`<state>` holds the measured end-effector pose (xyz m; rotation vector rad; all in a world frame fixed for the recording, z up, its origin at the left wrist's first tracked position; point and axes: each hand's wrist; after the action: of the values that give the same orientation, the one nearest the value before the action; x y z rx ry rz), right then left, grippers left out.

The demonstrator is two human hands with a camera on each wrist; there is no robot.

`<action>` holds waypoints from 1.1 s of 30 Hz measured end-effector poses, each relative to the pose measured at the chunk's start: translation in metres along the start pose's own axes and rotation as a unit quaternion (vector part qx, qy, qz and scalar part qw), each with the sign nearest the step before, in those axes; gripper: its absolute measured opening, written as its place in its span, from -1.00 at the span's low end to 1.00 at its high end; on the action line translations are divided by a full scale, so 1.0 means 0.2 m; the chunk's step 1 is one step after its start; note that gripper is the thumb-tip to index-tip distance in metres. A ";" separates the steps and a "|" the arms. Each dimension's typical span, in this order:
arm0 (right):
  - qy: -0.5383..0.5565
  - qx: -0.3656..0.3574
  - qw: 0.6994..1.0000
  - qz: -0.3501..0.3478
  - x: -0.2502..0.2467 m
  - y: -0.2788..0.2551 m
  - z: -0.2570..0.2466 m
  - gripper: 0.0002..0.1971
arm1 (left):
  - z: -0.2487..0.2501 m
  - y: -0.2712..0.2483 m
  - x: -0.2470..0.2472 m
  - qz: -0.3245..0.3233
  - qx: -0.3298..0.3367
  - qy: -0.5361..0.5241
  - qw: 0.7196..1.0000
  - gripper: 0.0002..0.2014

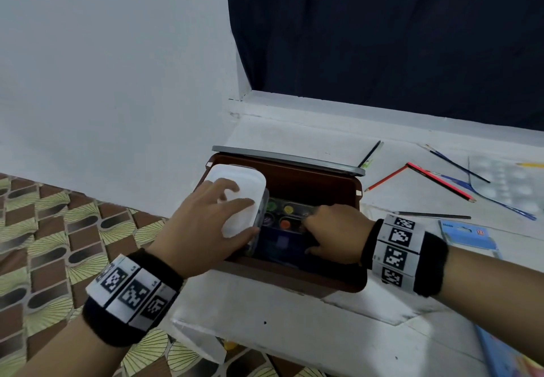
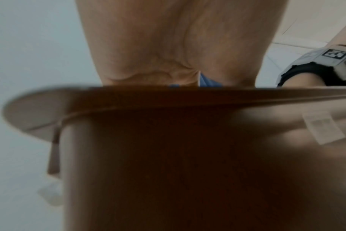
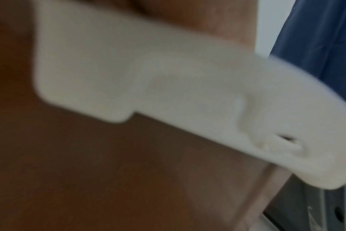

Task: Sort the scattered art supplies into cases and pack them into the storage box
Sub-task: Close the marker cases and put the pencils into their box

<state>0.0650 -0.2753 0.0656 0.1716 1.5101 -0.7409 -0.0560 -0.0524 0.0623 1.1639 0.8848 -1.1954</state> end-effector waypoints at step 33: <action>0.422 0.061 0.830 0.360 -0.19 -0.43 0.16 -0.72 | 0.06 0.06 0.00 0.003 0.015 -0.116 0.993 -0.40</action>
<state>0.0488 -0.3465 0.1324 1.2313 2.0082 -0.1065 -0.0450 -0.0650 0.0681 1.0250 0.6895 -1.3135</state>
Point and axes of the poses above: each hand's wrist, its own y-axis towards the middle knuckle, its own x-axis out of the palm, z = x × y
